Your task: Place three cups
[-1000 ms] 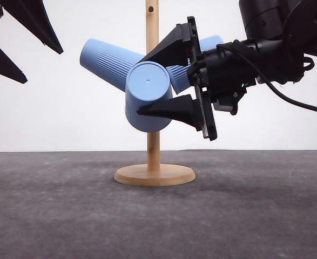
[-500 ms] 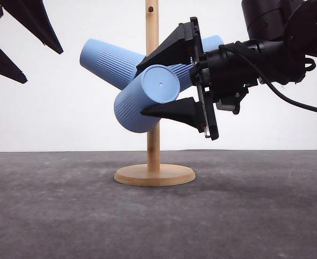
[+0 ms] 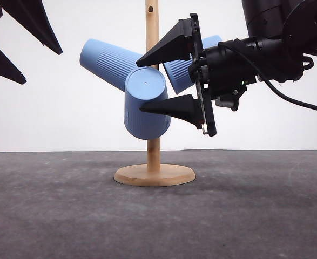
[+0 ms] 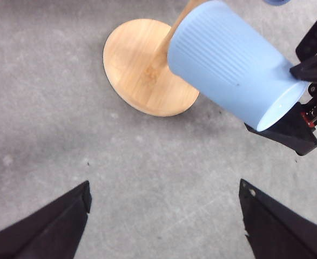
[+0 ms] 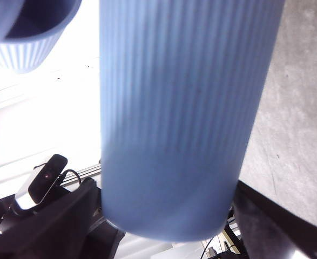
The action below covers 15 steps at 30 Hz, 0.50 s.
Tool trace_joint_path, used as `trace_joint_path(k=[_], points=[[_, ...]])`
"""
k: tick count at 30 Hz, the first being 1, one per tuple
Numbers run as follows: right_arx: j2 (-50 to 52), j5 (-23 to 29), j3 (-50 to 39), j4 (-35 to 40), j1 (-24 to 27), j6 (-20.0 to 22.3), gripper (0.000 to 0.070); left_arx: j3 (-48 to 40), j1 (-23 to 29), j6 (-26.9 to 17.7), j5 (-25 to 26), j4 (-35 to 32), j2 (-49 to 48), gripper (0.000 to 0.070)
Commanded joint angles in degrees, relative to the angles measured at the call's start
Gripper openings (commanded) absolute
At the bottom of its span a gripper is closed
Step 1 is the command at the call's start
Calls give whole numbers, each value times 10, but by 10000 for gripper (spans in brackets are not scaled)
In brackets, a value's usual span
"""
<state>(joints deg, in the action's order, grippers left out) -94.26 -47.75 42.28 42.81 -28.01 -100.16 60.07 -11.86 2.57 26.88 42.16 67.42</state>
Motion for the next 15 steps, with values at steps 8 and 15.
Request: trace_joint_path(k=[8, 15], points=[[-1, -7, 6, 27, -1, 7, 555, 14, -1, -4, -1, 1, 1, 517], [6, -32, 6, 45, -11, 7, 555, 14, -1, -4, -1, 1, 1, 517]])
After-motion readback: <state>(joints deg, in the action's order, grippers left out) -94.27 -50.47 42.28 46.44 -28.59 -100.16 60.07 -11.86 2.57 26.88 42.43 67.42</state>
